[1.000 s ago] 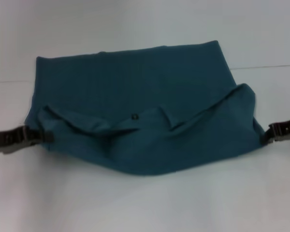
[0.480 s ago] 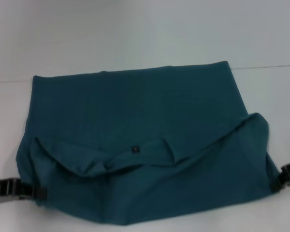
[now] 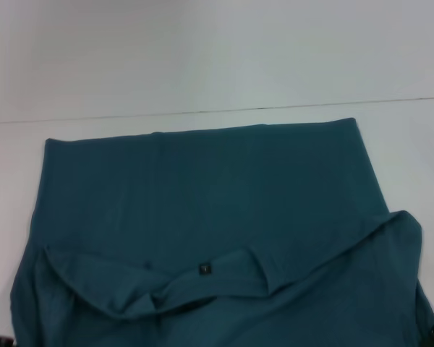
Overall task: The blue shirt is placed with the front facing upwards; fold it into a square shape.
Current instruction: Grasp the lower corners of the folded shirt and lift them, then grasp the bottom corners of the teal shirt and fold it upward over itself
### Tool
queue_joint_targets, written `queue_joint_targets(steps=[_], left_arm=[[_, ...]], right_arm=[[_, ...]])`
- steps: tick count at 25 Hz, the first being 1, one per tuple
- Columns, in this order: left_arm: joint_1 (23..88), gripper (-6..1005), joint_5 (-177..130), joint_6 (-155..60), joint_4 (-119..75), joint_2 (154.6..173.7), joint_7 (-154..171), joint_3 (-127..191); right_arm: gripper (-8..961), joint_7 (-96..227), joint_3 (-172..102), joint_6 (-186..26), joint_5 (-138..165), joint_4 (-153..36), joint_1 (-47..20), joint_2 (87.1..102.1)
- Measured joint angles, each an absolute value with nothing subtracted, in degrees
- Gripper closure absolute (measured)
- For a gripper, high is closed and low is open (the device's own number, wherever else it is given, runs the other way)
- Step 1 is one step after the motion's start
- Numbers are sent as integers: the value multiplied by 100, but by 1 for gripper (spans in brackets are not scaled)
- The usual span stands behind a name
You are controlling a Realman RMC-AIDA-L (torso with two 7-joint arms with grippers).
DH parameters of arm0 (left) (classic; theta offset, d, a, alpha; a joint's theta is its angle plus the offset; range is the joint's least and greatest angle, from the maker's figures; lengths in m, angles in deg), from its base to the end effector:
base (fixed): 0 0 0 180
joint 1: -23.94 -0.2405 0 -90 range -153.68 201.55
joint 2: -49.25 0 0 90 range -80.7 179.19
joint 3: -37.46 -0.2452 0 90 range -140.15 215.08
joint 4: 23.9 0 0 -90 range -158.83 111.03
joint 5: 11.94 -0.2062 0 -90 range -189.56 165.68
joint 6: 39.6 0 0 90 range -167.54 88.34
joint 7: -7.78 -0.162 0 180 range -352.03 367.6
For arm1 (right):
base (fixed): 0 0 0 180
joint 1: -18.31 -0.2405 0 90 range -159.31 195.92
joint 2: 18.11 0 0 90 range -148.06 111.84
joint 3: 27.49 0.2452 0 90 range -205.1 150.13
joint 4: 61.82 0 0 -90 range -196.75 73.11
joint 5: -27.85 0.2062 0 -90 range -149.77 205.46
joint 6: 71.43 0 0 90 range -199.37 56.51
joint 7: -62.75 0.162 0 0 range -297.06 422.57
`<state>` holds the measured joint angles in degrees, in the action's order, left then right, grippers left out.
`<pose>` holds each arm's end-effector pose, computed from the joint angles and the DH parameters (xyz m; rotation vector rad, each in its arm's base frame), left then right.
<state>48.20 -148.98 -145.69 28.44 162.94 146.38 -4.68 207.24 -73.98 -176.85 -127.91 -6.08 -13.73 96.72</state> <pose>-0.3036 0.2659 0.0404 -2.4039 -2.0083 -0.0810 0.3022 0.2880 0.0415 -2.3119 1.9077 -0.4540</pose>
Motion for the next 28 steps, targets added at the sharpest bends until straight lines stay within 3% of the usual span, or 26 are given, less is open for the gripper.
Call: queue_joint_targets(steps=[14,20,28], left_arm=[[4718,976,-15437,-14887,3038,16333,14579,-470],[5088,976,-15287,-14631,3174,16309,14524,327],[6300,976,-15266,-13636,2172,15883,14813,776]], right_arm=[[954,20552,-7355,-17827,-12797,-601,-1280,9606],[954,20234,-6857,-17856,-12254,-598,-1370,9536],[954,20152,-6175,-17087,-11057,-716,-1606,9240]])
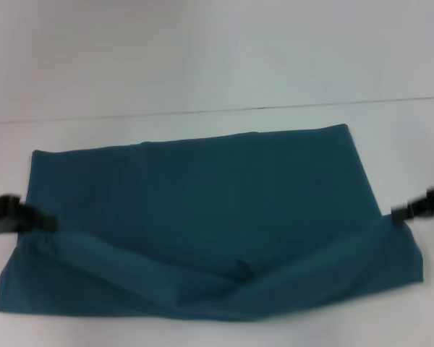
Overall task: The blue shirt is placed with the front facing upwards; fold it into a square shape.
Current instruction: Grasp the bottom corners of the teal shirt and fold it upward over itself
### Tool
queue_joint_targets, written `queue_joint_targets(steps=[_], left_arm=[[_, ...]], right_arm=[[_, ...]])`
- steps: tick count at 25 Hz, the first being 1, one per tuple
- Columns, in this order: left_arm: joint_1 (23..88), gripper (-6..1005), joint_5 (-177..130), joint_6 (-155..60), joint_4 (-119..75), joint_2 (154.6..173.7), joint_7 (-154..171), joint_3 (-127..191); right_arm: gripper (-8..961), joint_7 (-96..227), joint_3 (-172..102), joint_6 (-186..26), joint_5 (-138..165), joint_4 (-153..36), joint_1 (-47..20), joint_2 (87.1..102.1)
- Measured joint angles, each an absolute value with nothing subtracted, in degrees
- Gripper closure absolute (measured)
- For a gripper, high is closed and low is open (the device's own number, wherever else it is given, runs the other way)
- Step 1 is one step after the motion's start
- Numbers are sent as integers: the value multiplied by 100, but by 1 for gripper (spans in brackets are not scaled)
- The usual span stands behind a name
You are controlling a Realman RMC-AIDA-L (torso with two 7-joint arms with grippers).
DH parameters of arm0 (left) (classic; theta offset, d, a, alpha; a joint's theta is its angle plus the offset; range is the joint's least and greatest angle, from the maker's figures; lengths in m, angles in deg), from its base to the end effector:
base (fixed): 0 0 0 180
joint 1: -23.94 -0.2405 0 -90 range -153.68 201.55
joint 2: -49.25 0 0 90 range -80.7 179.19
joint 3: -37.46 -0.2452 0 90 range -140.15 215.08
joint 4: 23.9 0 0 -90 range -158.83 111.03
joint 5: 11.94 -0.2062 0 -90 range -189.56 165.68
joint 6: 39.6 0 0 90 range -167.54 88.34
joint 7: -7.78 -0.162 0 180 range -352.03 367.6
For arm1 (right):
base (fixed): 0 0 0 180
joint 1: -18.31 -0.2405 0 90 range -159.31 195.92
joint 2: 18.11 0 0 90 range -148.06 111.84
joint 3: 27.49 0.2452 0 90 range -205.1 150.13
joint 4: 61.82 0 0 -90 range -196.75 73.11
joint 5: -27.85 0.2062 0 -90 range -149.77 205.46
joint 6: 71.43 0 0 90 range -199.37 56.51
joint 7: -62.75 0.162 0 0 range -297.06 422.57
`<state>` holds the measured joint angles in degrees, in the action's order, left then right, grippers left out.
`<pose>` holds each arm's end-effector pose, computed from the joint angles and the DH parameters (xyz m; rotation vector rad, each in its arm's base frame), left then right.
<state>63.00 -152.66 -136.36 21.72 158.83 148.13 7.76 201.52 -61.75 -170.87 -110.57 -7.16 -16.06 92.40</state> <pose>-0.2673 0.3607 0.0753 -2.2889 -1.8155 -0.2966 0.2724 0.3453 0.0880 -2.3299 1.6950 0.2222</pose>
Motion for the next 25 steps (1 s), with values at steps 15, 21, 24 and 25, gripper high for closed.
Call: queue_joint_targets(steps=[15,21,24,25], left_arm=[[6987,976,-15376,-11372,1907,16047,15927,-606],[6962,976,-15466,-10739,1953,16233,15914,-671],[6947,975,-15438,-10531,1968,16278,15853,-658],[6946,975,-15429,-10461,1968,16290,15843,-658]], right_arm=[[953,20382,-6434,-14514,-10683,-1435,-2052,9309],[953,20397,-6781,-13639,-10682,-1672,-2191,9427],[954,20398,-6803,-13388,-10682,-1683,-2225,9476],[954,20396,-6805,-13314,-10682,-1691,-2233,9486]])
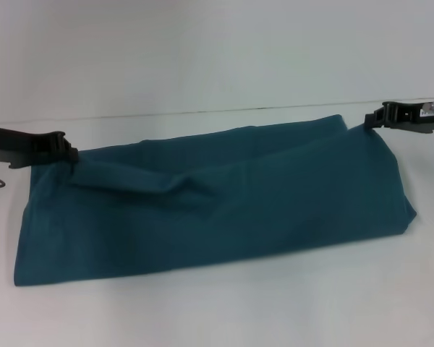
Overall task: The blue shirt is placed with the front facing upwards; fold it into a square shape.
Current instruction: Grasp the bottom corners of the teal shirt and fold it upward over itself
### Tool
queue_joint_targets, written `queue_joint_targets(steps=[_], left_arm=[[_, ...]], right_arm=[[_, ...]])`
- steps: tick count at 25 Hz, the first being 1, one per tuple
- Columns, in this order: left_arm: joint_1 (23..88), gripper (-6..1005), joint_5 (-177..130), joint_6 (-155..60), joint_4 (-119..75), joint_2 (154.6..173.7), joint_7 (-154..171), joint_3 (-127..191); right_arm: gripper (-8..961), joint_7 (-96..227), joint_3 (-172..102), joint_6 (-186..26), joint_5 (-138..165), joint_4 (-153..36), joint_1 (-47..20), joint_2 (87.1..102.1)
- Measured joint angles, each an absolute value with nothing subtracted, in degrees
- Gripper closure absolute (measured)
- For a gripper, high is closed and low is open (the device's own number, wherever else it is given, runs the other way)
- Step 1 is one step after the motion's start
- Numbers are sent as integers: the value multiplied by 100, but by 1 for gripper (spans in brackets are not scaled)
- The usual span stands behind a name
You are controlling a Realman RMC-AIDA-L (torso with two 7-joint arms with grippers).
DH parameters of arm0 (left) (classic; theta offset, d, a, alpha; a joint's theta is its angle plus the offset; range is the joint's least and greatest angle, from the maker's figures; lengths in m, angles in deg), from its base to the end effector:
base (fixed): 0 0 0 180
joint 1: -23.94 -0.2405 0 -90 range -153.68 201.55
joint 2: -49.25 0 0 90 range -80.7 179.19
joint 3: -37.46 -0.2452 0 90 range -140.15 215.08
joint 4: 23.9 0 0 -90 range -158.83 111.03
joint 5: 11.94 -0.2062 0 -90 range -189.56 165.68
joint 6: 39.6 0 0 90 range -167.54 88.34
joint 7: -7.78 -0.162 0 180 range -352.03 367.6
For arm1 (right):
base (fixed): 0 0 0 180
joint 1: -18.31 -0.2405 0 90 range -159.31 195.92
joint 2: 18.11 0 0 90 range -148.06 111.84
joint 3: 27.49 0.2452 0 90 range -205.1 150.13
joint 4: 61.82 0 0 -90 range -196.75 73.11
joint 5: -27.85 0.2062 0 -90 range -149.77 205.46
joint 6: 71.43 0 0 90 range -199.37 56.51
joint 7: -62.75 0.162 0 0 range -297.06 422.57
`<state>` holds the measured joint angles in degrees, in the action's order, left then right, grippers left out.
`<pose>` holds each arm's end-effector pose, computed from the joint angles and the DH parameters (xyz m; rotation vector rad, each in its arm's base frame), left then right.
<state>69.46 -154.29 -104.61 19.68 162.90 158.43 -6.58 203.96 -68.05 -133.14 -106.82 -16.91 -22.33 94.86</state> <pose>-0.2421 0.4428 0.0423 -2.0206 -1.5704 -0.2500 0.2655 0.4398 0.0683 -1.9683 1.4727 0.4007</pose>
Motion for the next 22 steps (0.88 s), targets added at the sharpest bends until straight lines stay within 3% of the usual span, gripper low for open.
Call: queue_joint_targets(steps=[12,22], left_arm=[[6944,975,-15456,-9247,1937,16612,15892,-649],[6985,976,-15466,-8829,1735,16631,16045,-630]], right_arm=[[953,20388,-7489,-11640,-10706,-2485,-2596,9580],[953,20402,-7548,-10687,-11191,-2977,-3165,9619]])
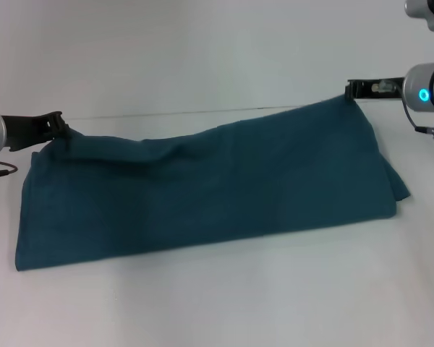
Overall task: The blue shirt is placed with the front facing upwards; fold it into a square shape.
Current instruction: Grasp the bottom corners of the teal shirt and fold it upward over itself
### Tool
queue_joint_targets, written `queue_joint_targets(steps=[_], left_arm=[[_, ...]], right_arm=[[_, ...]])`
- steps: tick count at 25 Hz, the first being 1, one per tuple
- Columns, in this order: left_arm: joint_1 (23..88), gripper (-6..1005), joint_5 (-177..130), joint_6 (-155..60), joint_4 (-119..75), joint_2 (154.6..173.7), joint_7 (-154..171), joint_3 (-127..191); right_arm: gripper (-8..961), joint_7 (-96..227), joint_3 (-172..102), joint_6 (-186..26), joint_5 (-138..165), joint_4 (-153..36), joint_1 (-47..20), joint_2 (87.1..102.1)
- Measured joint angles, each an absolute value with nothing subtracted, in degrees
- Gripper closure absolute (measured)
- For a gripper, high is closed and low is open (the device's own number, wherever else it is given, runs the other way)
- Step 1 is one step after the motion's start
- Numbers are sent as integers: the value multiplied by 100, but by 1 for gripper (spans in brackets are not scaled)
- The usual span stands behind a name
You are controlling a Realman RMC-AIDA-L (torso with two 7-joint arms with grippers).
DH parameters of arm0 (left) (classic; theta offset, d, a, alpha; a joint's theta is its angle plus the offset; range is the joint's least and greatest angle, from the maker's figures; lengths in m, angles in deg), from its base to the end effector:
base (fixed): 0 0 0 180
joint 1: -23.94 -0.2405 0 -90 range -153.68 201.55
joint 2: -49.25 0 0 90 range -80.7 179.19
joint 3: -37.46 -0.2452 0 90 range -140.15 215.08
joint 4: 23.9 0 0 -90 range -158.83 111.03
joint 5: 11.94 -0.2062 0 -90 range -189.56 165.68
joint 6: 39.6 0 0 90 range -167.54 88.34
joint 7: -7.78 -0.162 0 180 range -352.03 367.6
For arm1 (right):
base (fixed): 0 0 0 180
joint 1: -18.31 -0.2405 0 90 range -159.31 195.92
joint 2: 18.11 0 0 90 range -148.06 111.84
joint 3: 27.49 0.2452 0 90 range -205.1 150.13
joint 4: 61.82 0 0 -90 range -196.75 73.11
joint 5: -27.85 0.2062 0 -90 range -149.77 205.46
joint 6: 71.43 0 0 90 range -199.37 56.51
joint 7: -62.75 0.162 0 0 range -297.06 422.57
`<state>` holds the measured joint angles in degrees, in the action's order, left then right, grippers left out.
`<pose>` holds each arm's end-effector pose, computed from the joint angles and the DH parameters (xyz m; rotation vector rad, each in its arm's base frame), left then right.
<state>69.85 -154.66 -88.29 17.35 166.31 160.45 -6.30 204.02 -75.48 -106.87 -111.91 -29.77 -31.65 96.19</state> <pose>-0.2471 0.4645 0.0334 -1.8254 -1.5108 -0.3741 0.2446 0.4913 0.0373 -1.8606 1.2273 0.2860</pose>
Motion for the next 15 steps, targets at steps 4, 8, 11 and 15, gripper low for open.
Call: queue_joint_targets(steps=[4,8,11,15], left_arm=[[6980,976,-15468,-8766,1738,16630,16053,-627],[6982,976,-15468,-8690,1738,16641,16055,-627],[6983,976,-15451,-8639,1736,16654,16056,-629],[6979,976,-15427,-8561,1713,16661,16059,-630]], right_arm=[[954,20401,-7562,-10478,-11330,-3054,-3250,9644],[954,20400,-7565,-10317,-11428,-3254,-3333,9650],[954,20400,-7566,-10108,-11481,-3489,-3422,9619],[954,20399,-7565,-9985,-11550,-3559,-3498,9608]])
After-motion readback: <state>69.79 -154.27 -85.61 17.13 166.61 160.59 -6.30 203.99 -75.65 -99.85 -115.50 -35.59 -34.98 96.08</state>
